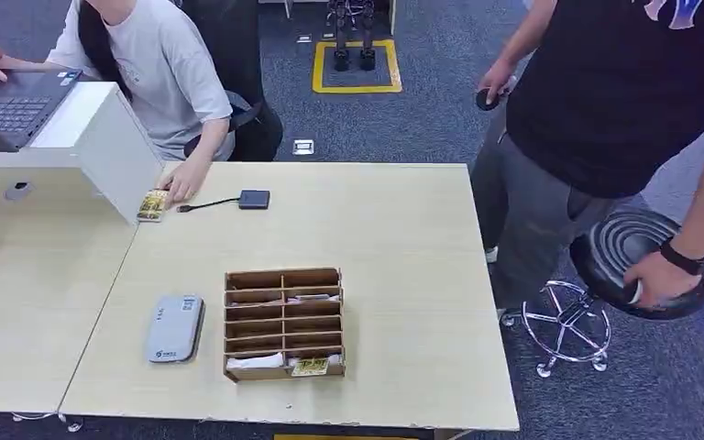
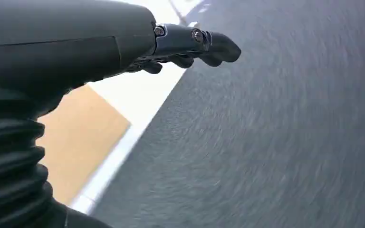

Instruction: Pass the card to the sensor for recognition and then transmit it.

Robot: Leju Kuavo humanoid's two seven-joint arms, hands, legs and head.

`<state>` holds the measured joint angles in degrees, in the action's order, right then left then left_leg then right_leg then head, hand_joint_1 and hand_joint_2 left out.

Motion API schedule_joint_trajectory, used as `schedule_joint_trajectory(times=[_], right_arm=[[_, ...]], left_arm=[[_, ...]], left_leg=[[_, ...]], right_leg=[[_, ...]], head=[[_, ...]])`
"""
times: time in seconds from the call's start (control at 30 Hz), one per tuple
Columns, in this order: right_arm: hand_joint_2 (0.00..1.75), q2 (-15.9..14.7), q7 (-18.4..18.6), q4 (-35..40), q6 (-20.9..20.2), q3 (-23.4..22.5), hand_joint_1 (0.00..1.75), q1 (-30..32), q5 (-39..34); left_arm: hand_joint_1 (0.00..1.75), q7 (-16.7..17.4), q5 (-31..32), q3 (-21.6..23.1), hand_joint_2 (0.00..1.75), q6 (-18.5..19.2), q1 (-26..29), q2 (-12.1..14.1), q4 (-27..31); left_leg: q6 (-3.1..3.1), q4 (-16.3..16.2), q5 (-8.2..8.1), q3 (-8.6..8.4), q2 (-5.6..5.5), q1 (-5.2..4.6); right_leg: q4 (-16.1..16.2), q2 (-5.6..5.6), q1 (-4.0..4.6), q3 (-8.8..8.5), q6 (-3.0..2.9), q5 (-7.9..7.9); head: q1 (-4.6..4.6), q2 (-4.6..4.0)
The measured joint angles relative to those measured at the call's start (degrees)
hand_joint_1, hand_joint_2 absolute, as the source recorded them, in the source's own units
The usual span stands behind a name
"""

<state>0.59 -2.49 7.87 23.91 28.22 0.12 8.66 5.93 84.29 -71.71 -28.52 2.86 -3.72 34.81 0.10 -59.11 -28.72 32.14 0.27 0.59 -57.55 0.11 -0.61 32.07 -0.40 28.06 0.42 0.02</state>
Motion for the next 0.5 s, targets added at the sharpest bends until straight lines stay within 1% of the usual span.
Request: schedule_joint_trajectory(times=[0.07,0.13,0.17,0.2,0.23,0.27,0.4,0.43,0.5], right_arm=[[1.75,-0.2,-0.2,0.0,0.1,0.0,0.0,-0.1,0.2],[1.75,-0.5,-0.7,0.0,0.4,0.0,0.0,-0.1,0.3],[1.75,-0.7,-0.9,0.0,0.6,0.0,0.0,-0.1,0.3],[1.75,-0.7,-1.0,0.0,0.8,0.0,0.0,-0.1,0.2],[1.75,-0.8,-0.9,0.0,0.9,0.0,0.0,-0.2,0.2],[1.75,-0.8,-0.7,0.0,0.9,0.0,0.0,-0.2,0.2],[1.75,-1.0,1.9,-0.2,0.8,0.0,0.0,-0.2,-0.3],[1.75,-1.0,2.2,-0.2,0.8,0.0,0.0,-0.2,-0.4],[1.75,-1.0,3.7,-0.5,0.4,-0.1,0.0,-0.2,-1.8]], left_arm=[[0.0,1.4,3.1,1.0,1.75,1.3,-0.1,0.2,-3.2],[0.0,3.6,4.5,3.3,1.75,2.2,-0.1,0.5,-6.2],[0.0,4.6,4.3,6.5,1.75,3.3,0.0,0.8,-8.1],[0.0,4.6,3.9,9.8,1.75,4.8,-0.1,0.8,-10.1],[0.0,3.8,2.9,12.3,1.75,6.1,-0.2,0.6,-12.0],[0.0,3.1,2.4,13.3,1.75,6.7,-0.5,0.3,-13.1],[0.0,0.0,2.5,16.5,1.75,7.5,-1.7,-2.1,-16.6],[0.0,-0.3,2.6,16.8,1.75,7.6,-1.8,-2.2,-16.9],[0.0,-3.6,2.7,18.5,1.75,8.5,-2.5,-3.5,-18.6]], left_leg=[[0.0,0.0,0.0,0.0,-0.01,0.0],[0.0,0.0,0.0,-0.04,0.01,0.0],[0.0,0.0,0.0,-0.05,0.0,0.0],[0.0,0.0,0.0,-0.03,-0.01,0.0],[0.0,0.0,0.0,-0.03,-0.01,0.01],[0.0,0.0,0.0,-0.03,-0.03,0.01],[0.01,0.0,0.01,-0.02,-0.04,0.0],[0.01,0.0,0.01,-0.02,-0.04,-0.01],[0.03,0.0,0.02,-0.02,-0.04,-0.03]], right_leg=[[0.0,0.0,-0.01,0.0,0.0,0.0],[0.0,0.01,-0.01,0.01,0.0,-0.01],[0.0,0.01,-0.01,0.01,0.0,-0.01],[0.0,0.0,-0.01,0.01,0.0,0.0],[0.0,-0.01,-0.01,0.01,0.0,0.0],[0.0,-0.02,-0.01,0.0,0.0,0.0],[0.0,-0.02,0.0,-0.03,0.01,-0.01],[0.0,-0.02,0.0,-0.03,0.02,-0.02],[0.0,-0.02,-0.01,-0.02,0.05,-0.04]], head=[[-0.02,0.0],[-0.04,0.0],[-0.02,-0.02],[-0.02,0.0],[-0.04,-0.02],[-0.04,0.0],[0.0,0.0],[-0.02,-0.02],[0.0,0.0]])
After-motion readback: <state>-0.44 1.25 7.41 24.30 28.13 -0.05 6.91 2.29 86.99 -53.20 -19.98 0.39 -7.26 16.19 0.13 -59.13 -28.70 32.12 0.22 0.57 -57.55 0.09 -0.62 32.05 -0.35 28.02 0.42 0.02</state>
